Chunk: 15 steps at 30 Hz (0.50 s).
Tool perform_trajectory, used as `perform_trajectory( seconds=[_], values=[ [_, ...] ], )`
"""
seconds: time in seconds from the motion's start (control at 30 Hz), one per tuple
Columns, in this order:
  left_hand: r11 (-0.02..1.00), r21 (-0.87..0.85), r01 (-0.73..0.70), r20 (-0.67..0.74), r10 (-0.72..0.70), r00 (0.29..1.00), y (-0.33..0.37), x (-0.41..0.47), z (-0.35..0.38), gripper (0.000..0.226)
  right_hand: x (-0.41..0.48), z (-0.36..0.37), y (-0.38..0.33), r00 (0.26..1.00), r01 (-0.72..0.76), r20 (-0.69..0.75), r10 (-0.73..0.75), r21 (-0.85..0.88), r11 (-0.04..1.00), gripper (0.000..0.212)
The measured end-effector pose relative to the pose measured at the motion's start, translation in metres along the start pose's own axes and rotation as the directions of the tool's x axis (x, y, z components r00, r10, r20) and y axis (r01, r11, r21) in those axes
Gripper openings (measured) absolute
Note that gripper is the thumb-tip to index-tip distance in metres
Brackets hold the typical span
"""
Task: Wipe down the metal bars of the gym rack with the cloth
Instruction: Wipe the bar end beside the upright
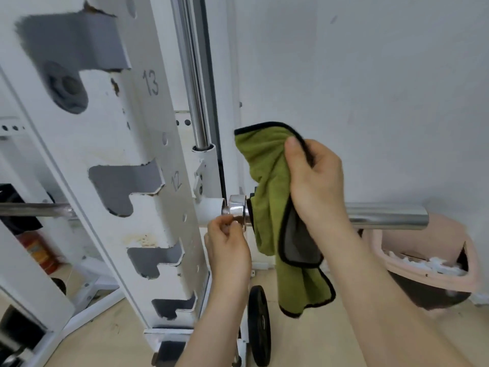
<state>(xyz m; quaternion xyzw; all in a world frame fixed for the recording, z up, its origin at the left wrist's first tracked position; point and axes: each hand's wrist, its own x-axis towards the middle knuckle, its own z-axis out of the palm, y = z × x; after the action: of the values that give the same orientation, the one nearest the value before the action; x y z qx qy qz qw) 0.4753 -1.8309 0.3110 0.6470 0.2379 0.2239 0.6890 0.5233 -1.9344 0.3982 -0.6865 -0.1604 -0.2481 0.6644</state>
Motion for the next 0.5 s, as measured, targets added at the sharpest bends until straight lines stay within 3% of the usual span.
perform_trajectory(
  seconds=[0.07, 0.17, 0.23, 0.33, 0.4, 0.5],
  values=[
    [0.964, -0.184, 0.193, 0.042, -0.189, 0.981, -0.009, 0.005, 0.003, 0.029, -0.005, 0.024, 0.007, 0.978, 0.064, 0.207, -0.022, -0.195, 0.979, 0.028],
    [0.788, -0.495, 0.367, 0.14, -0.345, 0.928, -0.011, 0.011, 0.014, 0.033, -0.016, 0.052, 0.037, 0.885, 0.26, 0.465, 0.004, -0.502, 0.824, 0.024],
    [0.632, -0.681, 0.371, 0.266, -0.259, 0.929, -0.008, 0.019, 0.024, 0.031, -0.018, 0.058, 0.05, 0.876, 0.266, 0.478, 0.068, -0.596, 0.758, 0.037],
    [0.427, -0.829, 0.36, 0.344, -0.118, 0.932, -0.008, 0.036, 0.033, 0.048, -0.016, 0.061, 0.054, 0.85, 0.349, 0.518, 0.093, -0.687, 0.638, 0.048],
    [0.45, -0.805, 0.387, 0.362, -0.144, 0.921, -0.017, 0.043, 0.034, 0.043, -0.009, 0.064, 0.052, 0.809, 0.373, 0.556, 0.192, -0.738, 0.563, 0.048],
    [0.534, -0.743, 0.405, 0.323, -0.245, 0.914, -0.028, 0.044, 0.033, 0.047, 0.016, 0.072, 0.05, 0.712, 0.212, 0.55, 0.437, -0.762, 0.612, 0.04]
  ],
)
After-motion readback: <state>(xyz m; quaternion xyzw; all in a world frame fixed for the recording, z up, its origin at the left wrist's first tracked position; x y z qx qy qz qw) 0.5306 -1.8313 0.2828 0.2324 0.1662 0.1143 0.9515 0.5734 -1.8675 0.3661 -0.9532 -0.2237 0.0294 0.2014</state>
